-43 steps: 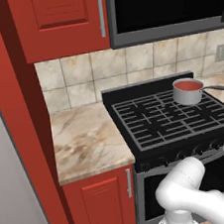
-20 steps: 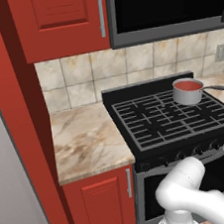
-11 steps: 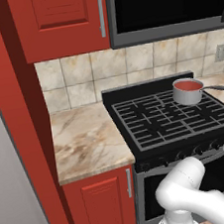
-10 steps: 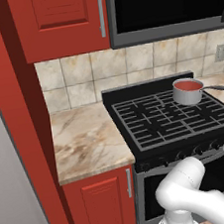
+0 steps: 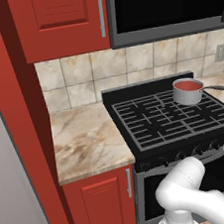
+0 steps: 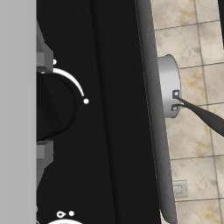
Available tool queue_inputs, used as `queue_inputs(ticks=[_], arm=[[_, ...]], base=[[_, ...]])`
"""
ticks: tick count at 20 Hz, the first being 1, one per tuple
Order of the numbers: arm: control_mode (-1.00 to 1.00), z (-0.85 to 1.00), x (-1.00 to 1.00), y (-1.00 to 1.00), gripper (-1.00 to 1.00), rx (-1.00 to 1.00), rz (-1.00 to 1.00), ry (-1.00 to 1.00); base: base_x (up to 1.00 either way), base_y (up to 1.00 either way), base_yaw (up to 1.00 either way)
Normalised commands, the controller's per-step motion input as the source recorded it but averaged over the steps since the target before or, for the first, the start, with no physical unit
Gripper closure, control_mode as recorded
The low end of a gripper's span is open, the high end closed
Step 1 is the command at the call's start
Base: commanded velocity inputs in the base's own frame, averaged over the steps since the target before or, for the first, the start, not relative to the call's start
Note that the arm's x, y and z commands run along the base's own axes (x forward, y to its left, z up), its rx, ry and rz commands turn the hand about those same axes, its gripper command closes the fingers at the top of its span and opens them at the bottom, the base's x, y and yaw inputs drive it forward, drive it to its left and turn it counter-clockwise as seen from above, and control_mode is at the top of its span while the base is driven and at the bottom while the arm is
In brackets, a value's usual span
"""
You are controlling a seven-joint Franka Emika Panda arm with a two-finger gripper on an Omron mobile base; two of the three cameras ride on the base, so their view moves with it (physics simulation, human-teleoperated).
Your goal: Wait until the marinara sauce is simmered to a deep red color and then turn off the stove.
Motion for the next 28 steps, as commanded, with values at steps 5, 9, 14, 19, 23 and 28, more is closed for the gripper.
queue_inputs(ticks=[5, 9, 14, 19, 23, 28], arm=[[-1.00, 0.00, 0.00, 0.00, 1.00, 0.00, 0.00, 0.00], [-1.00, 0.00, 0.00, 0.00, 1.00, 0.00, 0.00, 0.00], [-1.00, 0.00, 0.00, 0.00, 1.00, 0.00, 0.00, 0.00], [-1.00, 0.00, 0.00, 0.00, 1.00, 0.00, 0.00, 0.00], [-1.00, 0.00, 0.00, 0.00, 1.00, 0.00, 0.00, 0.00], [-1.00, 0.00, 0.00, 0.00, 1.00, 0.00, 0.00, 0.00]], base=[[0.00, 0.00, 0.00], [0.00, 0.00, 0.00], [0.00, 0.00, 0.00], [0.00, 0.00, 0.00], [0.00, 0.00, 0.00], [0.00, 0.00, 0.00]])
